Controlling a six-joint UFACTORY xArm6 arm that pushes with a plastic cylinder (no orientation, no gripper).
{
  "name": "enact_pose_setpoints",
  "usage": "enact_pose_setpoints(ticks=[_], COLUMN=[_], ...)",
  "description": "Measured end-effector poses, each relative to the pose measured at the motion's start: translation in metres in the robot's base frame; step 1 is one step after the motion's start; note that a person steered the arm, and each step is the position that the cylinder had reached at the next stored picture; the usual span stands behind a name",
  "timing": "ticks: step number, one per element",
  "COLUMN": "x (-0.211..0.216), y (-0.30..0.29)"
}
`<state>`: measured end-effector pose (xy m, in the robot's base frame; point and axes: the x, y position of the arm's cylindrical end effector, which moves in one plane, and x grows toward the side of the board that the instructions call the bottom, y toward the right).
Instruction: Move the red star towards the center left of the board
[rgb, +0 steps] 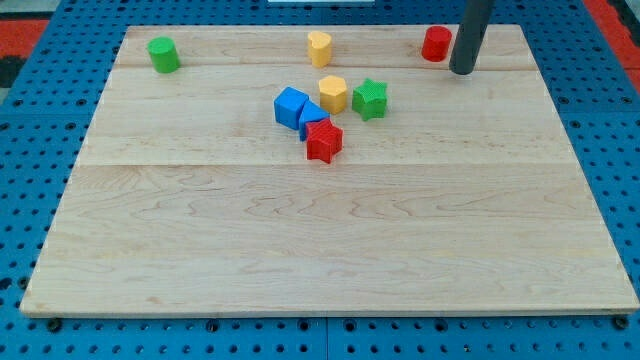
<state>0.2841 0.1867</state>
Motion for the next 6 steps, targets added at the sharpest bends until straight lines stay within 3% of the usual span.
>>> enact_pose_setpoints(ticks=[1,4,5,6], x=[0.020,0.144,0.163,0.202], y=[-0.028,-0.196,-0.247,-0.251])
